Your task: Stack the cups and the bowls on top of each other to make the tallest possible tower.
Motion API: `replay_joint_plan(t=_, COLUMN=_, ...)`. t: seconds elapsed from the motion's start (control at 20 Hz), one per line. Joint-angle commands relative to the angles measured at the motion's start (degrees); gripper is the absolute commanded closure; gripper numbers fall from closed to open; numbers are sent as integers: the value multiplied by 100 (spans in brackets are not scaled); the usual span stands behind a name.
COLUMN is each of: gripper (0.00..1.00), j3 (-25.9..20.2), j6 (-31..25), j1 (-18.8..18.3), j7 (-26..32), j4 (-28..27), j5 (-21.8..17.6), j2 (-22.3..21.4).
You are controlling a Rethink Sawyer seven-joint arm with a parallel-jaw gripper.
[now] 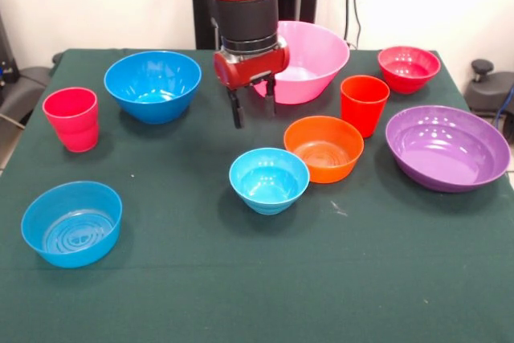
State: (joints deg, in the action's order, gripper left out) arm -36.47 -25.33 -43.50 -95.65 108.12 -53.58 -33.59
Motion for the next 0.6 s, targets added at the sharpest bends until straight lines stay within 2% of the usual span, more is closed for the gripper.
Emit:
replay_joint_plan(t=0.05, gripper=0, j3=219, j6=68, j1=387, j7=-133, j4=-48, j5=-120, j2=354)
replay_joint_plan(t=0.6, gripper=0, j3=428, j6=533, j1=722, j7=-702, j4=-125, j5=-63, j2=358)
